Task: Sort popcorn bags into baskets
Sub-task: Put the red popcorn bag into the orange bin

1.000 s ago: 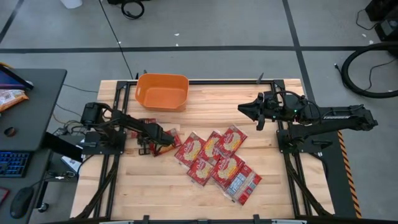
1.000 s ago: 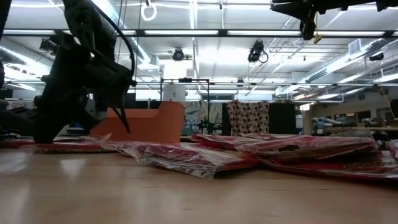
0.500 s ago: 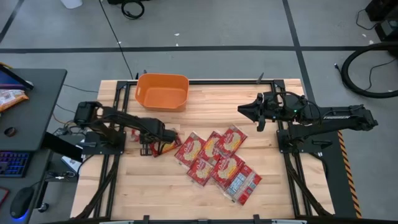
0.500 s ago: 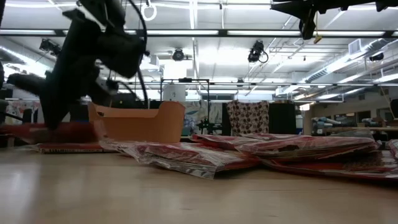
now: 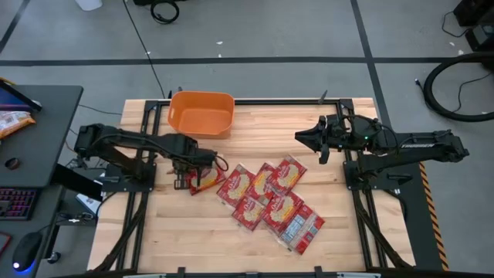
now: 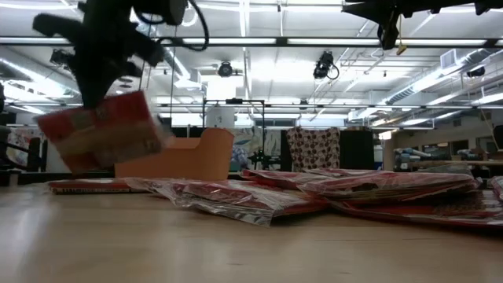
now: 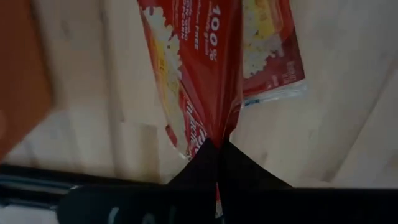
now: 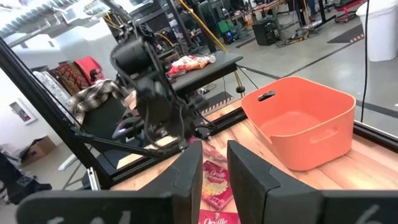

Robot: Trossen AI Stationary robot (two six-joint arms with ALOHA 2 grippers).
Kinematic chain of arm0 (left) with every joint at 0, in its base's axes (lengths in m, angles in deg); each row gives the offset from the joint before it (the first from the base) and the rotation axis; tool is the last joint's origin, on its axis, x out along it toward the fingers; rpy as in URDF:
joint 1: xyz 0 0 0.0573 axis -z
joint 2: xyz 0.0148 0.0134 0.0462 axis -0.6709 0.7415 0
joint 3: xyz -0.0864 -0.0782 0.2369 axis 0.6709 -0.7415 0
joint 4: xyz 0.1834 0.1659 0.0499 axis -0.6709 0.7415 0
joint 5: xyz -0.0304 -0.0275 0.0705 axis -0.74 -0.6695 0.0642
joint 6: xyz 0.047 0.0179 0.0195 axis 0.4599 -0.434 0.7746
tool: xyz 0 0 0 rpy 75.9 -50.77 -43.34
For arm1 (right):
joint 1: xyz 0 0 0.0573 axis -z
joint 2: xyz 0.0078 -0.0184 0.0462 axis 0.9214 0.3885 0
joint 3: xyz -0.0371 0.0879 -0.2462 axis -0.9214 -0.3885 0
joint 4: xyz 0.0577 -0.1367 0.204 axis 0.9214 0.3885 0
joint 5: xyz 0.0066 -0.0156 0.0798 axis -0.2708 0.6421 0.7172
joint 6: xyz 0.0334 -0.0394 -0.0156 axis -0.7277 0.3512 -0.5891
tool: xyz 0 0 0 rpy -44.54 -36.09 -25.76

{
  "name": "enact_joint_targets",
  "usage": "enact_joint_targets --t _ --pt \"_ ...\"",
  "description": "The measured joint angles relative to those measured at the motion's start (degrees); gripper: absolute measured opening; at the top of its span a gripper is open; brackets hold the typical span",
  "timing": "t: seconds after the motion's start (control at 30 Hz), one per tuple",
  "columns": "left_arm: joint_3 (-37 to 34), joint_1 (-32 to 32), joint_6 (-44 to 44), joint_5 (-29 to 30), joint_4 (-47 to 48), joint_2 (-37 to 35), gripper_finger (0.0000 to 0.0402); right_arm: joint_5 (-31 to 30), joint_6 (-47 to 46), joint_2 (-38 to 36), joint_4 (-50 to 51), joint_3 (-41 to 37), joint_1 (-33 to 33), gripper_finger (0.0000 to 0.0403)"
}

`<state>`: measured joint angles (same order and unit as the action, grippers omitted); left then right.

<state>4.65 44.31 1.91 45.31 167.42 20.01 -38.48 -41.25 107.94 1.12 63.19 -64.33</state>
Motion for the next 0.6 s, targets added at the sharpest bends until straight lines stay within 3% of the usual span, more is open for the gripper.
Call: enact_joint_targets --t 0.3,0.6 --pt "13.4 -7.7 5.0 11.1 8.0 0.0 0.0001 0.0 1.2 0.0 0.0 0.0 0.0 0.0079" --pt "18.0 -21.0 20.3 16.7 -0.5 1.8 0.0000 0.0 1.4 0.0 0.0 0.0 0.0 0.0079"
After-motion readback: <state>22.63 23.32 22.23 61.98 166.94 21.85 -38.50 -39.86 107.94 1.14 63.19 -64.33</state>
